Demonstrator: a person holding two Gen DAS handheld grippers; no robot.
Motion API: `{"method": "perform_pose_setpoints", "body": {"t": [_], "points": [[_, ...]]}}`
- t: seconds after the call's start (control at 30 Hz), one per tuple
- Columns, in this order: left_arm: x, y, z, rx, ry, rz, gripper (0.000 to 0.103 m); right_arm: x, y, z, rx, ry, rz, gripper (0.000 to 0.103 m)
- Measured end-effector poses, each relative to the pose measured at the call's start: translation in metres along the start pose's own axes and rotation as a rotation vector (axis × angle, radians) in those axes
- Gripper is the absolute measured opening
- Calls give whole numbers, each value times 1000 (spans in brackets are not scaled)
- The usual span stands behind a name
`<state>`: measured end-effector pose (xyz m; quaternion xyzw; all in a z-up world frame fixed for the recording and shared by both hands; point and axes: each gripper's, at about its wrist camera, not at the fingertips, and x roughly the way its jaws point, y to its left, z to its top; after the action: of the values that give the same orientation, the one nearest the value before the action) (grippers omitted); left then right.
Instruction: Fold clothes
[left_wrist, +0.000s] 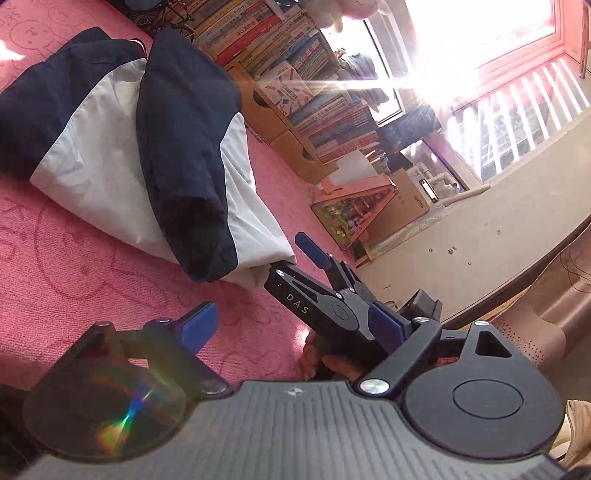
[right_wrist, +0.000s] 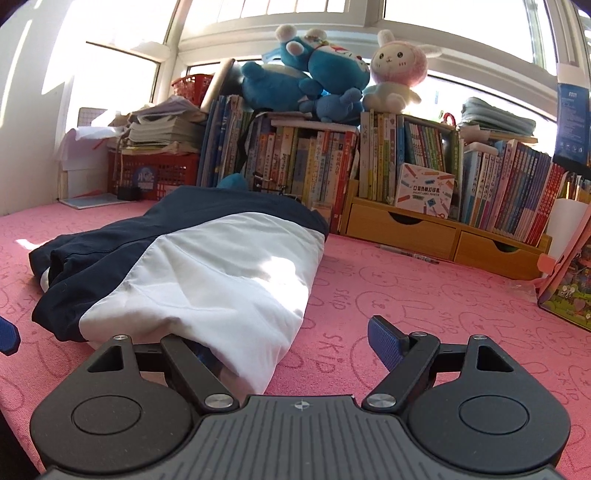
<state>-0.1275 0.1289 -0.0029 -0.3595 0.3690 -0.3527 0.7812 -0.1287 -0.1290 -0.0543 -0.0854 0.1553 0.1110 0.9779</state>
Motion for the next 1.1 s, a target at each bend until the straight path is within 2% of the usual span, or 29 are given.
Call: {"method": "perform_pose_setpoints", "body": {"t": [0.03,0.17,0.23,0.33,0.43,0.53,0.57,0.67,0.73,0.77,0.83,0.87,0.93,0.97,1.0,1.1], "points": [[4,3,-1,-26,-22,9,90,-2,0,-1,3,-16,-1,80],[30,16,-1,-219,-99,-79,90,-9,-4,-2,27,-58,9,80],[42,16,-2,-267,-123,-111,90,-8,-8,-2,49,-57,15,80],[54,13,-2,-308,-203,-97,90,-9,-9,-2,57,-61,18,80],[55,11,1,-284,-298,-42,90,-10,-5,-2,36,-68,20,80],[56,5,4,-225,-376,40,79,-11,0,-3,7,-74,13,81],[54,1,4,-186,-404,74,73,-11,1,-3,2,-75,12,82],[62,-22,2,36,-466,215,72,-11,3,-3,-8,-78,11,84],[78,-34,3,156,-449,294,83,-11,3,-4,-1,-76,9,84],[85,-33,6,148,-431,313,92,-11,2,-4,3,-76,8,84],[96,-26,12,95,-415,346,94,-11,1,-4,13,-74,11,84],[95,-20,14,52,-434,361,92,-11,0,-4,18,-73,13,84],[88,-11,17,-1,-476,386,62,-11,-1,-4,24,-71,18,84],[83,-7,18,-14,-498,396,36,-11,-1,-4,22,-69,21,84],[78,-3,20,-22,-518,405,23,-10,0,-3,9,-66,31,85],[60,-2,30,63,-524,434,14,-10,7,-3,-48,-61,63,90]]}}
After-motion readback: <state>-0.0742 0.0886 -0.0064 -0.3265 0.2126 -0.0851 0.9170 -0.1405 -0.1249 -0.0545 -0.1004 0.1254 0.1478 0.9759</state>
